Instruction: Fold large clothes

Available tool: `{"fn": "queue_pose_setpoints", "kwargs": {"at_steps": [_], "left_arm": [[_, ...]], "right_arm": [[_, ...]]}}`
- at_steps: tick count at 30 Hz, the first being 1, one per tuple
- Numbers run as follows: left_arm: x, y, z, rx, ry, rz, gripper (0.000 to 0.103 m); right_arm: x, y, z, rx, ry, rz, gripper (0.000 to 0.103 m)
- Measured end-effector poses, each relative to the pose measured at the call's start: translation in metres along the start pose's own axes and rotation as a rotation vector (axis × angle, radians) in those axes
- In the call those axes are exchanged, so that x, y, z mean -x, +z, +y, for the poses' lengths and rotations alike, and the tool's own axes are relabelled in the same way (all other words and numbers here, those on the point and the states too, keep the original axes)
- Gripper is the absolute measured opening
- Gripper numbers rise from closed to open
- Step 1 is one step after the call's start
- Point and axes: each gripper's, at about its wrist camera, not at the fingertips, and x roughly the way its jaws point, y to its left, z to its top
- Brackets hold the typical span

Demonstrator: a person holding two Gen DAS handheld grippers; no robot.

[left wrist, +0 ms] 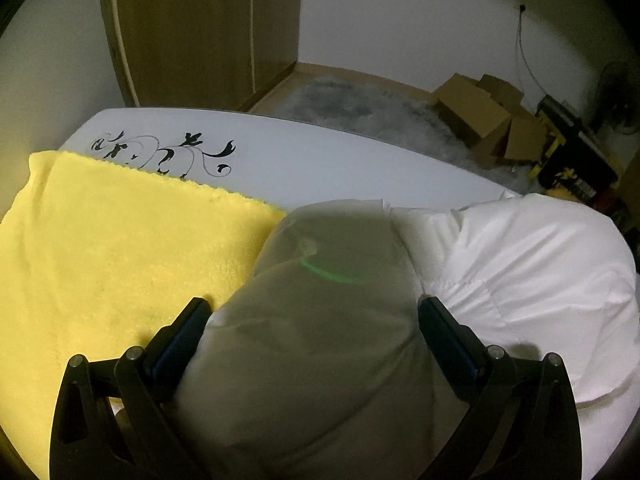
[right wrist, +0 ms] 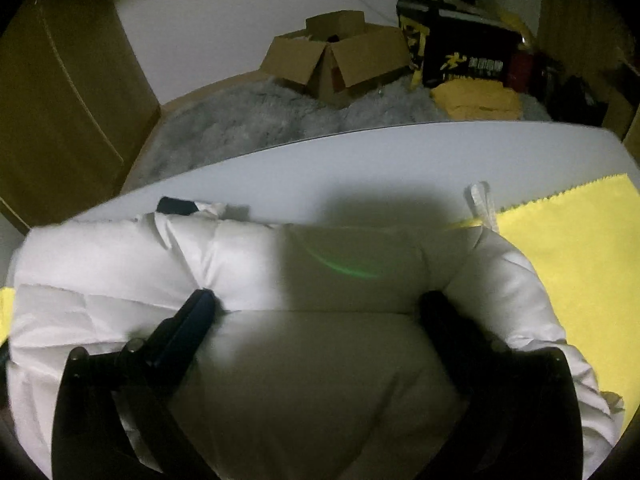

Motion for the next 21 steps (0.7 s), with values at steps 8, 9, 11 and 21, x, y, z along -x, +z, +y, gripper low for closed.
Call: {"fn": "queue_pose_setpoints", "kwargs": {"at_steps": [8, 9, 11, 21], "left_arm": [[-0.006, 0.002, -0.002, -0.014, 0.017, 0.002, 0.103], [-0.006, 0.002, -0.002, -0.015, 0.018, 0.002, 0.103], [-0.006, 0.002, -0.002, -0.016, 0.019, 0.003, 0.103], [-0.005, 0.004, 0.002, -0.015, 0.018, 0.002, 0.103]], "right_arm": [[-0.004, -0.007, 0.008, 0.031, -0.044, -0.009, 0.103], [-0.004, -0.009, 0.009, 0.032, -0.047, -0.01, 0.103], [-0.004, -0.009, 0.01, 0.034, -0.05, -0.011, 0.103], [-0.003, -0.013, 0.011, 0.035, -0.053, -0.014, 0.103]]}}
